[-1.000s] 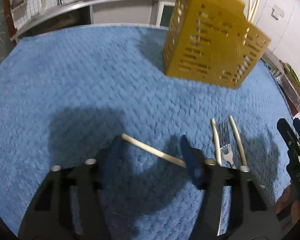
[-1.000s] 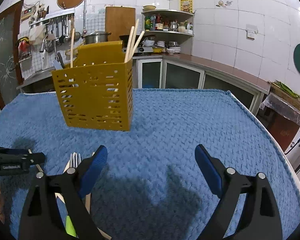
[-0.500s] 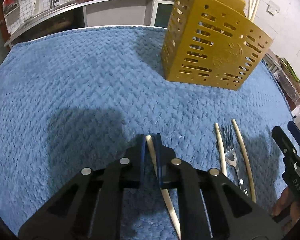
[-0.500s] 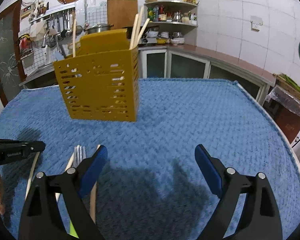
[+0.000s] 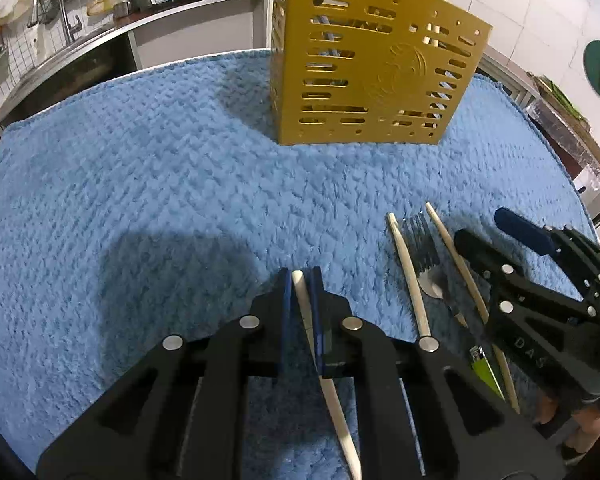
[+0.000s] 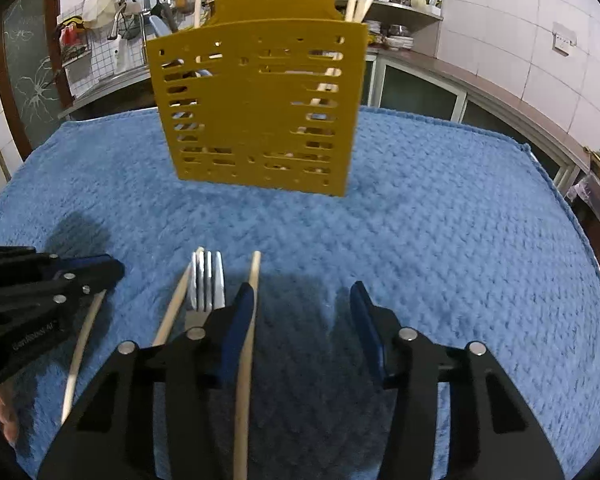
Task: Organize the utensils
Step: 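Close the left tool on a chopstick while the right tool grasps another chopstick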
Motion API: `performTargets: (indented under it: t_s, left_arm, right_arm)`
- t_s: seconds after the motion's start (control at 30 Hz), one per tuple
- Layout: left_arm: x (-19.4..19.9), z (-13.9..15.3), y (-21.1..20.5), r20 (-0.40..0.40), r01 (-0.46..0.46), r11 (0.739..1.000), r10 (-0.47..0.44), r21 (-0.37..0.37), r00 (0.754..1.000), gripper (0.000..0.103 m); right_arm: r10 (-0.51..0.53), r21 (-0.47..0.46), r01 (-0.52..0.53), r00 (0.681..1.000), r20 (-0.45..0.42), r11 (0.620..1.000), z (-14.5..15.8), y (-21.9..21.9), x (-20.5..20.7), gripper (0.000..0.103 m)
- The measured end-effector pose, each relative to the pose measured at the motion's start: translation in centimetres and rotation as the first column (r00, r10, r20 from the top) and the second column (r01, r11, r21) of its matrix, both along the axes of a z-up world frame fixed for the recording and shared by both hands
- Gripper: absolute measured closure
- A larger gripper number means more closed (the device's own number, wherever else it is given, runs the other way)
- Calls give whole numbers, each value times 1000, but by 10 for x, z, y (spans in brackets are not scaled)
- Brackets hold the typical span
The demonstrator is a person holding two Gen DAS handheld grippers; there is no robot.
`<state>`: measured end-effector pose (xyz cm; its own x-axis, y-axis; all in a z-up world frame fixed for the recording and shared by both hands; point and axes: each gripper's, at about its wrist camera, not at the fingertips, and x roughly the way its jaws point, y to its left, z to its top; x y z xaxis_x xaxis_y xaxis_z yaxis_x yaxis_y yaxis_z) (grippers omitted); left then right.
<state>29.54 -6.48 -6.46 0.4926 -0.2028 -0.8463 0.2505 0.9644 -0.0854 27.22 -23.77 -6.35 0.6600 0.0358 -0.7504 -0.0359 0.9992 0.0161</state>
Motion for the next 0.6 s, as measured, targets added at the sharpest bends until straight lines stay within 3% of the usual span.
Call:
performTargets:
  t_s: [0.13, 0.33, 0.47, 0.6]
  left_arm:
    - [5, 0, 4, -16, 1, 1000, -1, -30, 1000, 95]
    - [6, -2, 1, -3, 21, 1000, -21, -13, 1000, 95]
    - [6, -3, 0, 4, 27, 1000, -27, -11, 1000, 95]
    - [6, -2, 3, 1, 25, 999, -25, -31, 1000, 95]
  right_arm:
    - [6, 12, -6, 1000, -8, 1000, 0, 5, 1, 57]
    - [27, -19, -28, 999, -42, 999, -7, 16, 6, 64]
    - [39, -9, -40, 998, -48, 999, -6, 18, 10, 94]
    - [24, 85, -19, 998, -59, 996, 0, 1, 6, 97]
